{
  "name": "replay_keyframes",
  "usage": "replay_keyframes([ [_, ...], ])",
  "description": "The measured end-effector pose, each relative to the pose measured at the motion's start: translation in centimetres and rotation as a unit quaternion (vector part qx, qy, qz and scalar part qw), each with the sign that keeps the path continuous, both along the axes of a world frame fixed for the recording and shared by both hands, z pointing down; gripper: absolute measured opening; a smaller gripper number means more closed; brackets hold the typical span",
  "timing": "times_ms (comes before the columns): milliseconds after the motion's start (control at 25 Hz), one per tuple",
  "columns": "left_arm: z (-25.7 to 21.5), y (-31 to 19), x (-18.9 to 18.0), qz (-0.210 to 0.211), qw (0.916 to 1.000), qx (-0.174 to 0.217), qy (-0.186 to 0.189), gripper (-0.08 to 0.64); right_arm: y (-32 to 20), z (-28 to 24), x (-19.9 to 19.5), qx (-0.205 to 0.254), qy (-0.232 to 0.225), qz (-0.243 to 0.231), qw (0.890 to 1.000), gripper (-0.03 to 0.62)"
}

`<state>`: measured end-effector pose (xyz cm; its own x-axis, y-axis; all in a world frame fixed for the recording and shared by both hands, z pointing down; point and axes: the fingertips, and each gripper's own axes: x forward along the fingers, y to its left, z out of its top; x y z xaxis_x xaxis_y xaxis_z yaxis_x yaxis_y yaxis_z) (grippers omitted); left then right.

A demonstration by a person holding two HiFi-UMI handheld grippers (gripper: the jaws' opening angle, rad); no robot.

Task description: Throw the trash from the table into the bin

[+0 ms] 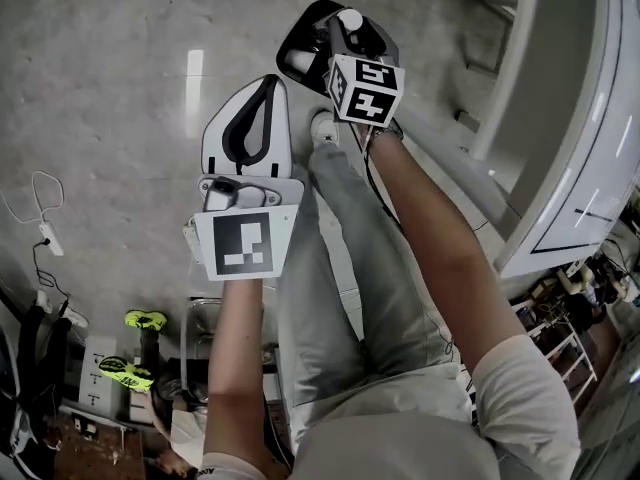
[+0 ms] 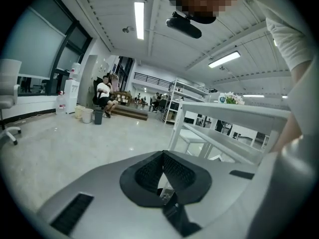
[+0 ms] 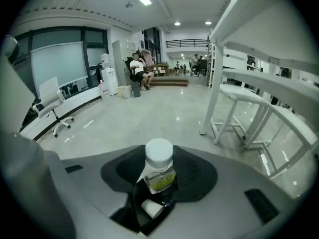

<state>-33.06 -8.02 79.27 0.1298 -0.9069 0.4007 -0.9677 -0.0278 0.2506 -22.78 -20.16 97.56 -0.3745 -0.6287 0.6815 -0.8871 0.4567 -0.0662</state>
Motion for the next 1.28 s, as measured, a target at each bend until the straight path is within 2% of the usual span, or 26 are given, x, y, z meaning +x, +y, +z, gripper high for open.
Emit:
replay_keyframes([
  [200,5.3,1.0,0.6,0.006,0.9999,0.000,-0.012,0.006,-0.3,6.5,0.9,-0.001,-0.008,0.000,1.000,0.176],
  [400,8.9,0.2,-1.0,-0.016,0.9997,0.012,-0.015,0.006,-1.2,12.7,1.0,-0.025,-0.016,0.011,0.999,0.176],
  [600,9.0,-0.1,-1.6,-0.015,0.9993,0.019,-0.028,0.006,-1.3,14.0,1.1,-0.051,-0.020,0.022,0.998,0.176],
  [760,9.3,0.0,-2.4,-0.021,0.9993,0.013,-0.029,0.006,-1.2,14.0,0.4,-0.050,-0.013,0.023,0.998,0.175],
  [800,9.0,0.1,-2.4,-0.023,0.9993,0.011,-0.028,0.006,-1.1,13.6,0.3,-0.049,-0.011,0.020,0.999,0.167],
  [920,6.6,0.6,-1.8,-0.023,0.9993,0.011,-0.026,0.006,-0.4,10.4,0.6,-0.038,-0.003,0.014,0.999,0.035],
  [960,5.6,0.9,-1.5,-0.023,0.9994,0.011,-0.026,0.006,-0.1,9.1,0.8,-0.034,-0.001,0.010,0.999,0.016],
  [1120,2.3,1.7,-0.7,-0.030,0.9992,0.010,-0.025,0.006,1.0,3.0,0.3,-0.010,-0.019,-0.012,1.000,0.011],
  [1280,-4.9,1.9,-1.5,-0.042,0.9986,0.018,-0.027,0.006,2.4,-8.7,-1.5,0.040,-0.051,-0.045,0.997,0.011],
])
